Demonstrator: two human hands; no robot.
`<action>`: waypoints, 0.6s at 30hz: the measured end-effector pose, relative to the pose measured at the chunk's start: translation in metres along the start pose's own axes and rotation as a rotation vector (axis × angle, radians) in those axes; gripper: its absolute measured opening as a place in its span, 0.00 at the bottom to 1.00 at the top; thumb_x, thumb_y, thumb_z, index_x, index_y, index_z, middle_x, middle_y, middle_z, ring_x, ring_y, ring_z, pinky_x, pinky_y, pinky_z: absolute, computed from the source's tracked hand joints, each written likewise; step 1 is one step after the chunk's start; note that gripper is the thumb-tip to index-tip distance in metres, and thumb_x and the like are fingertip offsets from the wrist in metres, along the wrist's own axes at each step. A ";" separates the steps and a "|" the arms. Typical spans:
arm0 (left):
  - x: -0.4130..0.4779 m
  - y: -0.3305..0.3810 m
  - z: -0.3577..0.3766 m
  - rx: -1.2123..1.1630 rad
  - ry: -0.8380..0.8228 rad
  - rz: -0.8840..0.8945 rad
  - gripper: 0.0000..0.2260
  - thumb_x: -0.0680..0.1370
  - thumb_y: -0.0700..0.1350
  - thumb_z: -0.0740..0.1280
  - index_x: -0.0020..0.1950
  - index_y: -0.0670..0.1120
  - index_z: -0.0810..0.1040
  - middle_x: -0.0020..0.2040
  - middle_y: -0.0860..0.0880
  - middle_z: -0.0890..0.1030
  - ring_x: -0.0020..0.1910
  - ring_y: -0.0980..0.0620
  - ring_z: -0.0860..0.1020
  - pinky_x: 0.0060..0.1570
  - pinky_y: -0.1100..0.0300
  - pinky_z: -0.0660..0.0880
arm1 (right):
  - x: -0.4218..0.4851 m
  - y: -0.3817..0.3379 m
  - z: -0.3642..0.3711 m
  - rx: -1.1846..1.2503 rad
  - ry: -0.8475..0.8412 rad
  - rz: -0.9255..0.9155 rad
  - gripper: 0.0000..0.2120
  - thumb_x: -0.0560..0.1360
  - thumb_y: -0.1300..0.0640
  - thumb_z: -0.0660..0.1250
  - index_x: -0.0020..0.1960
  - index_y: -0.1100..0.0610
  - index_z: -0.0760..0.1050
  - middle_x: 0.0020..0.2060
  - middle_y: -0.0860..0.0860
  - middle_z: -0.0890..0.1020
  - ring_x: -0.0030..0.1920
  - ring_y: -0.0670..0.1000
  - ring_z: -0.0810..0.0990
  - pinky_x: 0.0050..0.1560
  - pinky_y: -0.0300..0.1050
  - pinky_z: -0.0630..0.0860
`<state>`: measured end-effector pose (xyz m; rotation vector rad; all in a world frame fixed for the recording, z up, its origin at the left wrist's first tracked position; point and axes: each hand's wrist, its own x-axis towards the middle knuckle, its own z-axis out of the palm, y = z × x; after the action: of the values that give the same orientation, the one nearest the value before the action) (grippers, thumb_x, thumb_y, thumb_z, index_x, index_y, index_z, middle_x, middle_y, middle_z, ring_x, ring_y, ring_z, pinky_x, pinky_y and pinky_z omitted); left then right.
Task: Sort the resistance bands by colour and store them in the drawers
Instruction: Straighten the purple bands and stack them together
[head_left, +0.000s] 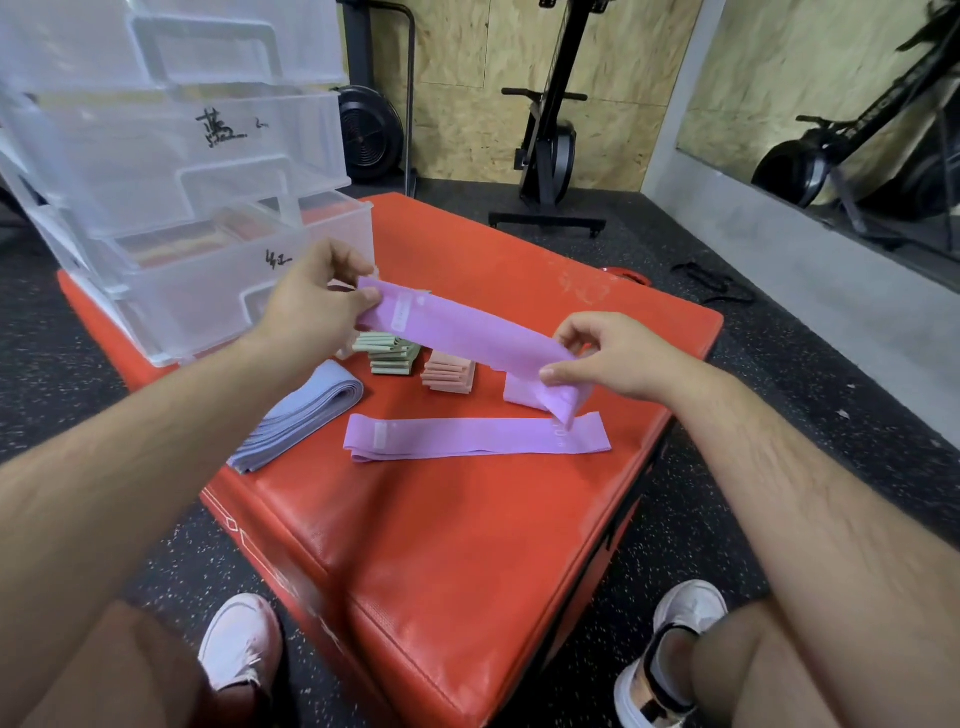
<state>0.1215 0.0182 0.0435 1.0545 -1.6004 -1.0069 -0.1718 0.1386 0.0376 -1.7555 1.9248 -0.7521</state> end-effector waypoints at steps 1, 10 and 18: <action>-0.002 -0.003 -0.002 0.016 0.000 -0.008 0.14 0.77 0.34 0.68 0.43 0.54 0.73 0.43 0.48 0.78 0.38 0.43 0.77 0.42 0.39 0.78 | -0.003 0.006 0.000 -0.002 -0.006 0.019 0.12 0.69 0.54 0.80 0.47 0.56 0.79 0.34 0.44 0.80 0.33 0.43 0.73 0.41 0.43 0.72; -0.018 -0.035 -0.019 0.101 -0.036 -0.071 0.13 0.75 0.34 0.70 0.42 0.53 0.75 0.38 0.46 0.77 0.40 0.46 0.76 0.50 0.43 0.77 | -0.026 0.026 -0.008 0.244 -0.018 0.039 0.08 0.76 0.55 0.74 0.49 0.60 0.79 0.34 0.50 0.80 0.37 0.45 0.77 0.44 0.36 0.72; -0.018 -0.038 -0.029 0.068 0.000 -0.105 0.16 0.76 0.29 0.67 0.42 0.50 0.72 0.40 0.46 0.76 0.35 0.47 0.75 0.32 0.63 0.79 | -0.041 0.024 -0.015 0.150 -0.157 0.125 0.19 0.70 0.37 0.74 0.38 0.53 0.82 0.36 0.44 0.80 0.40 0.43 0.76 0.54 0.45 0.69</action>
<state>0.1600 0.0201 0.0094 1.1953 -1.6026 -1.0272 -0.1950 0.1823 0.0320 -1.5417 1.8057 -0.6744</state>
